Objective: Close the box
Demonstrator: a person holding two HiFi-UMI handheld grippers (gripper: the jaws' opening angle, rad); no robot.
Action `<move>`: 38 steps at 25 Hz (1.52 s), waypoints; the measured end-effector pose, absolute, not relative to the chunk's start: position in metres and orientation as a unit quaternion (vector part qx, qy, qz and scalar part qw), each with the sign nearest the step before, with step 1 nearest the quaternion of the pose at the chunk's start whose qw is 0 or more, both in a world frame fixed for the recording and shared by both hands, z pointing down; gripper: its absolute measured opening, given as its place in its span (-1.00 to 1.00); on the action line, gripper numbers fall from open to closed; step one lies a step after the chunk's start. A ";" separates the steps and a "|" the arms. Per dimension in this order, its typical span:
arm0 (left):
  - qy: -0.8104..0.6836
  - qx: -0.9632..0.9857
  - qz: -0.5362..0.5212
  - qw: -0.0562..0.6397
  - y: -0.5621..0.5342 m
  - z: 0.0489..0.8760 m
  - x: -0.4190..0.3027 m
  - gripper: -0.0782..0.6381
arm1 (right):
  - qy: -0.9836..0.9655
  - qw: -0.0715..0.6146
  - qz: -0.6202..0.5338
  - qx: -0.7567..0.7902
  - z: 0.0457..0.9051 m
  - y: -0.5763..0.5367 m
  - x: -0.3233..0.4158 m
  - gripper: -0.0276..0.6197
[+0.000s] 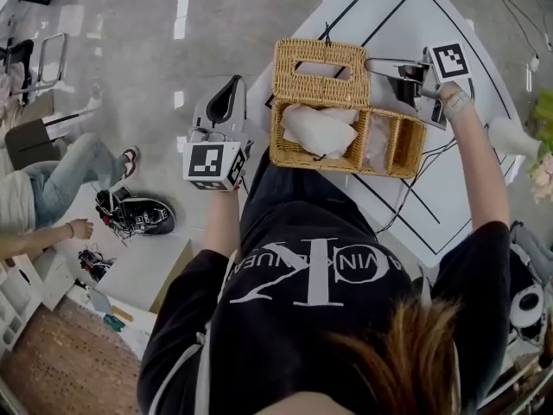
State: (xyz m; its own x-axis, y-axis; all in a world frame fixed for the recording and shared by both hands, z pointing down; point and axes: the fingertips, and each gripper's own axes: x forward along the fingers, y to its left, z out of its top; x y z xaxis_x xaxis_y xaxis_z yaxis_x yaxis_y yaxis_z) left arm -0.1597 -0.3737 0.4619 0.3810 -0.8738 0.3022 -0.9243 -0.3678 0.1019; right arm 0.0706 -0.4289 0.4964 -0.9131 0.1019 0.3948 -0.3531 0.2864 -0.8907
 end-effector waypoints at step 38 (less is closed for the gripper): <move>-0.546 0.832 0.036 0.094 -0.312 0.411 -0.140 -0.76 | -0.917 0.304 0.112 0.232 0.369 -0.355 0.065 -0.80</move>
State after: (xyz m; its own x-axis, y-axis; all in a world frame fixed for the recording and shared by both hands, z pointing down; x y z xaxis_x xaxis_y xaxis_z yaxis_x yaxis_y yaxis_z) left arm -0.1399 -0.3122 0.4108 0.4009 -0.9015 0.1630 -0.9152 -0.3860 0.1160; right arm 0.0645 -0.3548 0.3687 -0.7076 -0.3569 0.6098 -0.4935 0.8673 -0.0649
